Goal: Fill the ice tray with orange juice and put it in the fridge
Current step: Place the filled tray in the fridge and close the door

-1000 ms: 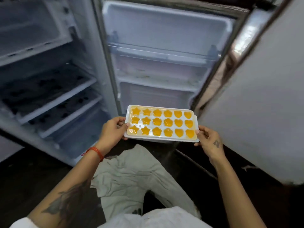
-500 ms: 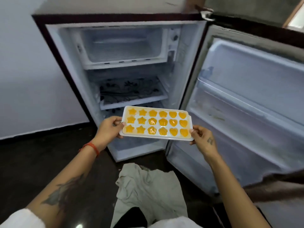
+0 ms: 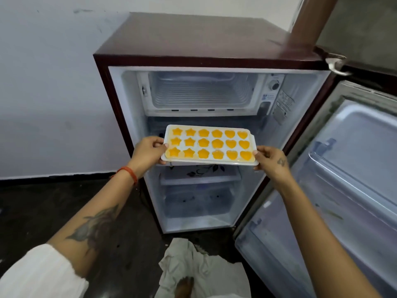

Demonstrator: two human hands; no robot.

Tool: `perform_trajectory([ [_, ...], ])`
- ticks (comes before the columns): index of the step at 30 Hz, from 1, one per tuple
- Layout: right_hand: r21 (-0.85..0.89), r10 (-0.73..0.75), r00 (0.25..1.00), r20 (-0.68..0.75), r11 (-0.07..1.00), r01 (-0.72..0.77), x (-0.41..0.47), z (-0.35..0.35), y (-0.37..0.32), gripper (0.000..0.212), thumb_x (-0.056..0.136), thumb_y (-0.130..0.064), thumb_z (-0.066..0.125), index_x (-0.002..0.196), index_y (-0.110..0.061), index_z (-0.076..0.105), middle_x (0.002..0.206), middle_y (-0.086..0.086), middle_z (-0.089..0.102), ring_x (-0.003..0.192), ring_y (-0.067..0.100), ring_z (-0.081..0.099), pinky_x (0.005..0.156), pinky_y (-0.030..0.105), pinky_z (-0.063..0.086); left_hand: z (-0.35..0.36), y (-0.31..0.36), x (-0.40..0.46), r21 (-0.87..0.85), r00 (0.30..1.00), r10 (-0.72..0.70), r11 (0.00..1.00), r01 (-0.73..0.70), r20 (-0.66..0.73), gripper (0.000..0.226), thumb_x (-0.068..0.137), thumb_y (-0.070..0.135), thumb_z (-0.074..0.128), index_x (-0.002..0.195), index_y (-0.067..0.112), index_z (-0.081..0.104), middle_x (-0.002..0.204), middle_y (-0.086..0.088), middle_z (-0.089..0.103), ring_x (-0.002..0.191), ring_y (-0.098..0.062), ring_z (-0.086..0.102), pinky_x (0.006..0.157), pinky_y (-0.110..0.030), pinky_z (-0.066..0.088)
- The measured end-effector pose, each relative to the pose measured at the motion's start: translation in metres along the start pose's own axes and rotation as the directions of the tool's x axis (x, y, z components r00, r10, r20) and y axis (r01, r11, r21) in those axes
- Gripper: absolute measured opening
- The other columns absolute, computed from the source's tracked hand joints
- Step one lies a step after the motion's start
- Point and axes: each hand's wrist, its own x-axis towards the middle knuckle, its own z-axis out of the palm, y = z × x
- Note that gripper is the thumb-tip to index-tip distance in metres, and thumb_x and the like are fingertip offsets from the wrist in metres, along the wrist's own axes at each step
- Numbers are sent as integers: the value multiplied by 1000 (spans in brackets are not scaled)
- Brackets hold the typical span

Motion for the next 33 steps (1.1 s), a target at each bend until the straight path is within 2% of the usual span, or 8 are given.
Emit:
perform_trajectory([
  [2, 23, -12, 1000, 13, 1000, 11, 20, 3, -9, 13, 96, -11, 52, 105, -9, 61, 84, 4, 63, 62, 12, 57, 50, 13, 52, 0, 8, 17, 13, 1000, -2, 1000, 3, -27, 16, 93, 11, 57, 108, 7, 58, 75, 1, 60, 57, -10, 61, 47, -15, 54],
  [6, 1, -15, 999, 36, 1000, 15, 64, 8, -21, 23, 96, -13, 52, 107, 4, 63, 84, 8, 63, 67, 20, 58, 55, 21, 52, 1, 16, 57, 69, 999, 8, 998, -4, -51, 28, 93, 14, 57, 117, 1, 59, 93, -10, 67, 47, -5, 62, 59, -27, 58],
  [8, -17, -32, 999, 38, 999, 32, 85, 11, -27, 23, 96, -12, 52, 106, 5, 63, 87, 11, 63, 63, 15, 57, 50, 16, 52, 3, 20, 75, 81, 998, 6, 997, -1, -66, 29, 93, 14, 56, 117, -1, 59, 104, -17, 66, 58, -14, 64, 64, -32, 59],
  [11, -18, -53, 998, 28, 998, 53, 113, 14, -36, 25, 95, -9, 53, 112, 7, 62, 89, 12, 62, 61, 14, 56, 47, 13, 51, 6, 29, 96, 111, 996, 26, 994, -16, -91, 24, 93, 12, 55, 112, 0, 62, 103, -18, 66, 70, -25, 65, 60, -28, 59],
  [15, -13, -39, 999, 32, 999, 40, 146, 20, -46, 28, 93, -9, 55, 115, 8, 60, 91, 13, 62, 63, 18, 57, 62, 26, 55, 7, 41, 120, 163, 992, 57, 986, -38, -109, 16, 90, 2, 52, 98, 1, 65, 94, -17, 64, 64, -26, 63, 43, -19, 53],
  [19, 58, -20, 1000, 6, 998, 20, 170, 28, -52, 27, 93, -5, 56, 117, 7, 59, 98, 13, 58, 64, 11, 54, 46, 13, 52, 10, 50, 144, 159, 981, 80, 986, -52, -174, 15, 83, -3, 53, 75, 5, 63, 91, -19, 64, 74, -31, 64, 63, -36, 59],
  [25, 70, 29, 999, -30, 997, -27, 212, 39, -48, 25, 90, -10, 62, 112, 1, 62, 102, 11, 61, 64, 9, 57, 60, 23, 56, 15, 52, 174, 237, 959, 121, 970, -59, -257, 19, 82, 9, 58, 90, -3, 71, 95, -22, 71, 88, -36, 68, 83, -43, 57],
  [33, 132, 50, 998, -43, 990, -44, 237, 61, -43, 28, 90, -8, 61, 115, 5, 59, 105, 10, 59, 81, 16, 59, 42, 13, 50, 19, 42, 201, 249, 944, 143, 966, -69, -296, 23, 83, 10, 55, 93, -6, 69, 97, -22, 70, 91, -35, 67, 86, -43, 55],
])
